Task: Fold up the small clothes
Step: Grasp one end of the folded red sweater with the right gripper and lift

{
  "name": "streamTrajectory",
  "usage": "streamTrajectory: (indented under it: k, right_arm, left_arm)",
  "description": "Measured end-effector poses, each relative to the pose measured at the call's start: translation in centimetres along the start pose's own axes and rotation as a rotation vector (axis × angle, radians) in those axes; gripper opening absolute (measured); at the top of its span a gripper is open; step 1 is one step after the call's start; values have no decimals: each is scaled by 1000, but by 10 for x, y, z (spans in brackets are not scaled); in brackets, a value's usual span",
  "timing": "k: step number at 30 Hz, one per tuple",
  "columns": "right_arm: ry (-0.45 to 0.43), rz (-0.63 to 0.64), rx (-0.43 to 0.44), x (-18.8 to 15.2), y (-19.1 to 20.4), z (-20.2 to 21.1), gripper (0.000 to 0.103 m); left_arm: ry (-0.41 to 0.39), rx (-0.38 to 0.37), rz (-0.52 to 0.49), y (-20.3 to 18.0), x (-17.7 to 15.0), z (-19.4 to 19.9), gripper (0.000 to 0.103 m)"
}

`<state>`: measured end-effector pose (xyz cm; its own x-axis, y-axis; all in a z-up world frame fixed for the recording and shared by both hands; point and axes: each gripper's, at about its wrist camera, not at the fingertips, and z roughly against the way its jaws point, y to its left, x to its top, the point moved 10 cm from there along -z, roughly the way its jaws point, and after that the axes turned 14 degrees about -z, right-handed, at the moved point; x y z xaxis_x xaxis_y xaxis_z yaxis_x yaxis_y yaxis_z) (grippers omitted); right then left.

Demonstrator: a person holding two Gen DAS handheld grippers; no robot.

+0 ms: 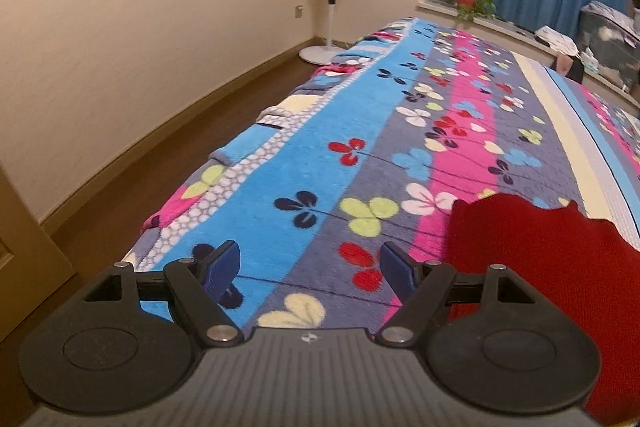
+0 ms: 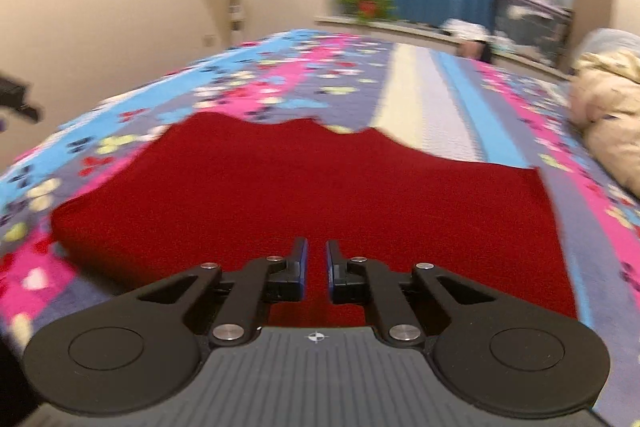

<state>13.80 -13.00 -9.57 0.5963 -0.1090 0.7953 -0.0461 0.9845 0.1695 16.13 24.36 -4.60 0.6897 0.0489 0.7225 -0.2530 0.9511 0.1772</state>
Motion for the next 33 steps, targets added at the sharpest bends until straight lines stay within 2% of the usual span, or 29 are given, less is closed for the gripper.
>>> streamTrajectory:
  k: [1,2,6,10,12,17,22,24,28,30,33]
  right_arm:
    - [13,25,22,-5,11,-2,22]
    - [20,49,37,-8,20,-3,25]
    - [46,129,119,-19,77,-9,30]
    - [49,188,196,-28,140,-18,48]
    - [45,247,217,-36,174,-26,54]
    - [37,459,221,-58,234,-43,57]
    - [48,625,153,-74,252,-68,62]
    - [33,656,136,-74,255,-74,60]
    - [23,643,143,-66,249,-74,37]
    - [46,605,179,-61,246,-72,27]
    - [53,487,230,-35,237,-56,22]
  left_arm:
    - [0,3,5,2,0,0,81]
    - [-1,5,9,5,0,0,81]
    - [7,20,35,17,-1,-2,81]
    - [16,22,64,28,-4,-4,81]
    - [21,25,64,31,-6,-6,81]
    - [35,35,71,39,-8,-10,81]
    - [45,37,88,44,-7,-15,81]
    - [48,36,91,44,-7,-16,81]
    - [46,32,83,39,-5,-19,81]
    - [43,23,79,35,-3,-19,81]
    - [25,-31,68,20,1,-18,81]
